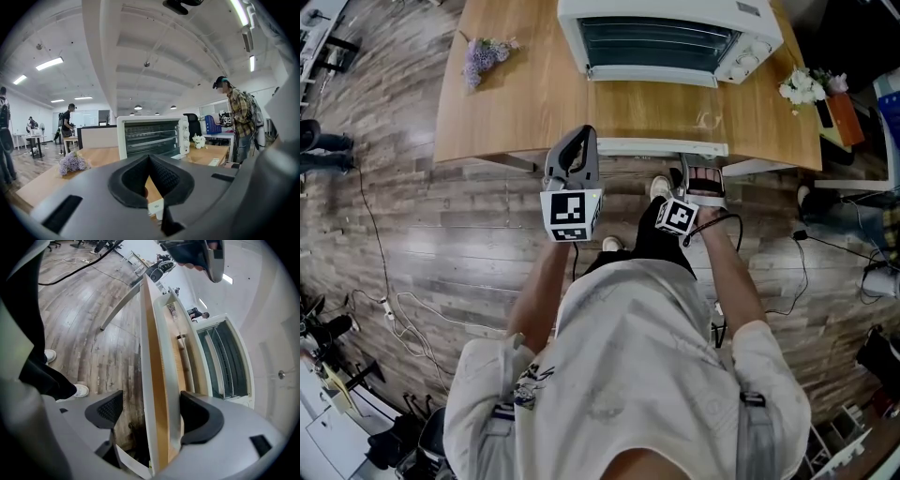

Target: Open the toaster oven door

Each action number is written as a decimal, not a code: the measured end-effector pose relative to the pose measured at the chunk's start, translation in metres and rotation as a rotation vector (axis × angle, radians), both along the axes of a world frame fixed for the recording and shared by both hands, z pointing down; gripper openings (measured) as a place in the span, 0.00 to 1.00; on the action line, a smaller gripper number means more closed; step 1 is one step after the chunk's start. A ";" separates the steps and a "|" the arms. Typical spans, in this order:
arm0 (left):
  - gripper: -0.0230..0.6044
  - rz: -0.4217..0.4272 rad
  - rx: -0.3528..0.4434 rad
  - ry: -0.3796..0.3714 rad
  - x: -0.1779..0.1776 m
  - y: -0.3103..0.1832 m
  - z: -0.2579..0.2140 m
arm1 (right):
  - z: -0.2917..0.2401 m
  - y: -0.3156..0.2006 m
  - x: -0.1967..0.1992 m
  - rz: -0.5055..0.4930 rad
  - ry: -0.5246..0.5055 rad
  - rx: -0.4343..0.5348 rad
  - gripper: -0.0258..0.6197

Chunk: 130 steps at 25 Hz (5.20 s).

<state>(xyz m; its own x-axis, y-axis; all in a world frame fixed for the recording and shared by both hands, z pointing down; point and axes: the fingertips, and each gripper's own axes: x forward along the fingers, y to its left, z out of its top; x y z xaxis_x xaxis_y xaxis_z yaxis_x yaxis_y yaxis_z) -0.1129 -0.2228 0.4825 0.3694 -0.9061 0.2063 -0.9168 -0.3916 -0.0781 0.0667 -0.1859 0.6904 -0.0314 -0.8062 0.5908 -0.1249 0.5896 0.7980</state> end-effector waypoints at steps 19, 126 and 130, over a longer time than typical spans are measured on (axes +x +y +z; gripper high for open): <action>0.06 -0.012 -0.025 -0.001 0.000 0.001 0.009 | 0.030 0.002 0.000 0.051 0.046 0.011 0.65; 0.06 0.000 0.190 0.064 -0.015 -0.002 -0.106 | -0.325 -0.011 0.048 0.316 -1.346 0.248 0.65; 0.06 -0.007 0.231 0.069 -0.018 -0.001 -0.125 | -0.348 -0.013 0.057 0.312 -1.370 0.327 0.65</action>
